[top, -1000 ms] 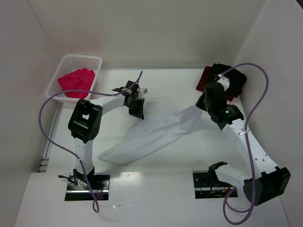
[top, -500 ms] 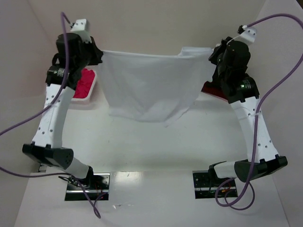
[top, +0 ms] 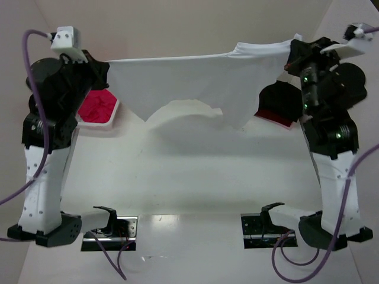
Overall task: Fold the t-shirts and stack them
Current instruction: Flatten out the tshirt
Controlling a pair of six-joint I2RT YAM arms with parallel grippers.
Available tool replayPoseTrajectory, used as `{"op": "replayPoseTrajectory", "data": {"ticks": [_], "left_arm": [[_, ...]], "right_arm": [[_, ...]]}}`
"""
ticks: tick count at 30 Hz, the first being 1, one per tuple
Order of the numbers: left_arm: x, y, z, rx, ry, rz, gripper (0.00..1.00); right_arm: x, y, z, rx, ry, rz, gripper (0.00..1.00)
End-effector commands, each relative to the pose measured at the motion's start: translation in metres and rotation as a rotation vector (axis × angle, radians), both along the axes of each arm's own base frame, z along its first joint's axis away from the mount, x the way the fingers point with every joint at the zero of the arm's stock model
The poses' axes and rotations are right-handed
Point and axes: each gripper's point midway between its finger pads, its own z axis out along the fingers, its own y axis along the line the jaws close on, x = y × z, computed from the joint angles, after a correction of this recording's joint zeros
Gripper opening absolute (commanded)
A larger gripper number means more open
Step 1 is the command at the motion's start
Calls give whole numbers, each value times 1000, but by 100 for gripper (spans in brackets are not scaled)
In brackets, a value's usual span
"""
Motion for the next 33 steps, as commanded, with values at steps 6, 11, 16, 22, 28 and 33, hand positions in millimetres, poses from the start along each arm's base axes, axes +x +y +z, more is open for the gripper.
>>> {"op": "replayPoseTrajectory", "data": {"ticks": [6,11,16,22,28,33], "left_arm": [[-150,31,72,-28,-278,17,0],[-189,36,77,-101,-319,13,0],[-118,27,29,-76,-125,37,0],[-16,7,-78,-45,89,33,0],[35,-11,-217,-44,375,8,0],[63,-19,-284,-59,487,9,0]], "right_arm": [[-164,-17,83,-6,-279,114,0],[-220,-29,98,41,-367,127,0],[-134,-21,56,41,-158,66,0],[-13,3,-84,80,132,44,0],[40,20,-243,119,424,38,0],[58,27,-330,209,544,13,0]]}}
